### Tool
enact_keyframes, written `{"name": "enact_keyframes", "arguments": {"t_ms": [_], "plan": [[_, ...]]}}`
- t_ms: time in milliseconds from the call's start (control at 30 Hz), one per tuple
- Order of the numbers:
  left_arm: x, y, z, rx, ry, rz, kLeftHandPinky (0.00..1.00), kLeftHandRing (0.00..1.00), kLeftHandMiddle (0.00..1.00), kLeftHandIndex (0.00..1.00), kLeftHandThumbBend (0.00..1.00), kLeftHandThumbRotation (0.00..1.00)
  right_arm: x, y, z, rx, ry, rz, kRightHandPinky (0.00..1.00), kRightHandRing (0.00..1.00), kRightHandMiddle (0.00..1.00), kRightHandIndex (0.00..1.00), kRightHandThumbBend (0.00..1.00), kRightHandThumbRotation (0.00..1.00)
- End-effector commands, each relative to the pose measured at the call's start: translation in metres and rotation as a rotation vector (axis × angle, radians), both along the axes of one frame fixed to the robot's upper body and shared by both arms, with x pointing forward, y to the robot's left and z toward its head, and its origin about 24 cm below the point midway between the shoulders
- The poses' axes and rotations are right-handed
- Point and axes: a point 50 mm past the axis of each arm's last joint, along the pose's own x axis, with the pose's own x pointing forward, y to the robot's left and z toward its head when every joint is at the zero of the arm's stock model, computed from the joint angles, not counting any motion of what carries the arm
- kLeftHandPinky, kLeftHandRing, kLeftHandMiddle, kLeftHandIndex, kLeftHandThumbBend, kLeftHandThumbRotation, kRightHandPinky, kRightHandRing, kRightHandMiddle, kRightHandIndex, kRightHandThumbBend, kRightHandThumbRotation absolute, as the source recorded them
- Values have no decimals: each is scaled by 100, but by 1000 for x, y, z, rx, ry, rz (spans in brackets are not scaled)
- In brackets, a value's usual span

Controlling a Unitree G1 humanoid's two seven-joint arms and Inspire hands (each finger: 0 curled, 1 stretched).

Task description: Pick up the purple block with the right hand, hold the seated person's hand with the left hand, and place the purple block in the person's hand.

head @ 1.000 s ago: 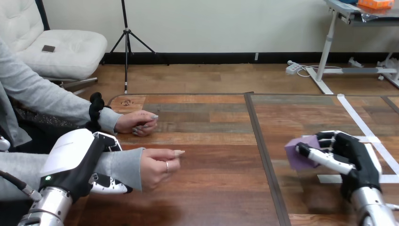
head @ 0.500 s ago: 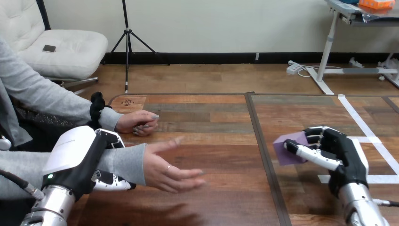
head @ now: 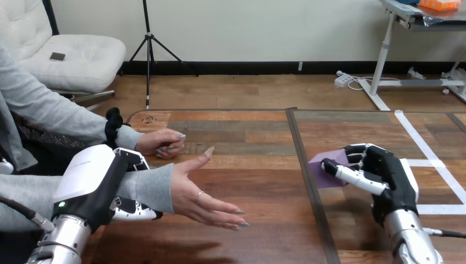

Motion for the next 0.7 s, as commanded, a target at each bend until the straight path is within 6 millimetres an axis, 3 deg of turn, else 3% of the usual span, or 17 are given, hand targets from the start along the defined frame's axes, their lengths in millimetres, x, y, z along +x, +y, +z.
{"name": "enact_keyframes", "arguments": {"t_ms": [0,667], "plan": [[24,-24,49,-89,-229,-99,24,29,34,35,78,0,34,15,41,25,-163,36,32,37,41,40,93,0],[30,-34,50,-93,-236,-133,23,29,33,34,80,0,38,35,42,1,-173,79,31,36,40,40,93,0]]}}
